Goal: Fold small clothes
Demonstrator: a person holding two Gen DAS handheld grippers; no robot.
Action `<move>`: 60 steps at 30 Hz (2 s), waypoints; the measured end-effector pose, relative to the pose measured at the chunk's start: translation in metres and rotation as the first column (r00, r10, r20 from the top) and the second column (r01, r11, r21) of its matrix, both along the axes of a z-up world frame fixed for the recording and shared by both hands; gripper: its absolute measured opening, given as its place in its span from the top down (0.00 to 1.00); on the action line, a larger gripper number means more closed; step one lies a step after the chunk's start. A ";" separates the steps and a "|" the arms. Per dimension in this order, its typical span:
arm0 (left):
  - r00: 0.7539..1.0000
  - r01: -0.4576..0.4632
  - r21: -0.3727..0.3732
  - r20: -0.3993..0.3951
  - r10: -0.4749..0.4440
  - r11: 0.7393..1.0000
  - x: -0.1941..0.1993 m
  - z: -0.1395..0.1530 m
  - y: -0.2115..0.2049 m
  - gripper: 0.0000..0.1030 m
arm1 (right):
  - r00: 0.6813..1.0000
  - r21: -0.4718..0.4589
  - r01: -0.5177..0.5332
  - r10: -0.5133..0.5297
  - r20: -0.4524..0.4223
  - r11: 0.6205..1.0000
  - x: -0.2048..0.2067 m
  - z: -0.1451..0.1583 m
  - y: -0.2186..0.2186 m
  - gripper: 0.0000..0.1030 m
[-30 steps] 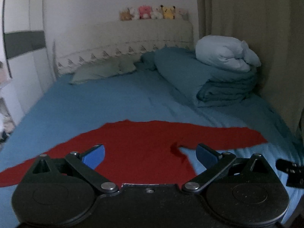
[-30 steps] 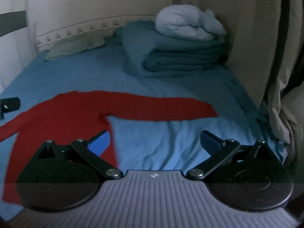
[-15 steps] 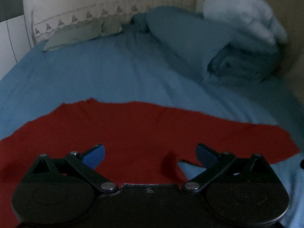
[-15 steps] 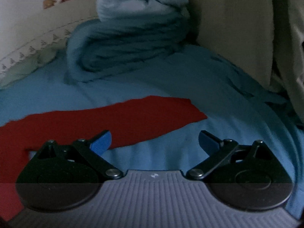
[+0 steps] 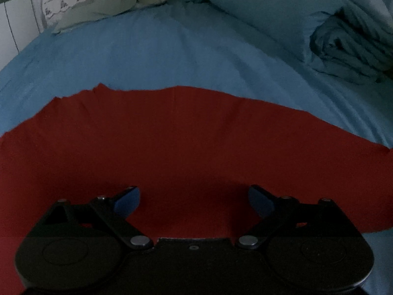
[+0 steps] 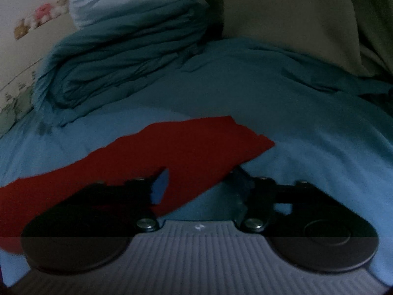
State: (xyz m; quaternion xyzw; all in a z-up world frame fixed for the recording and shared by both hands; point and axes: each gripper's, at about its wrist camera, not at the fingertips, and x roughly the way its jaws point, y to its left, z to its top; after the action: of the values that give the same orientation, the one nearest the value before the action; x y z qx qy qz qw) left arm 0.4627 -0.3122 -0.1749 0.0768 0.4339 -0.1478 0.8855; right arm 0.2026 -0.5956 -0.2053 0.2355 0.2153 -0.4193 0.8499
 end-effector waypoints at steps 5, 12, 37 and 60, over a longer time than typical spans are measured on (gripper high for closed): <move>1.000 -0.005 0.040 -0.007 0.005 0.999 0.007 -0.006 -0.007 0.00 | 0.998 -0.013 -0.006 0.005 -0.064 1.000 0.015 0.013 -0.003 0.79; 0.999 -0.001 0.032 -0.042 0.002 0.999 0.014 0.008 0.008 0.00 | 0.993 -0.046 -0.112 0.114 0.041 0.993 0.045 0.078 0.027 0.80; 0.939 -0.336 -0.058 0.057 0.339 0.940 -0.017 0.041 0.334 0.00 | 0.510 -0.178 -0.859 0.834 -0.209 0.481 0.260 -0.008 0.428 0.78; 0.980 -0.192 -0.370 -0.028 0.196 0.909 0.016 -0.003 0.245 0.16 | 0.549 -0.135 -0.833 0.831 -0.090 0.536 0.125 -0.001 0.321 0.13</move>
State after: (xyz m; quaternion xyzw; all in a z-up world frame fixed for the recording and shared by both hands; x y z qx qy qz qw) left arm 0.4783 -0.0676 -0.1774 -0.1347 0.3992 -0.1381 0.8963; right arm 0.3277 -0.2751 -0.2066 0.0321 0.2730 0.0166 0.9613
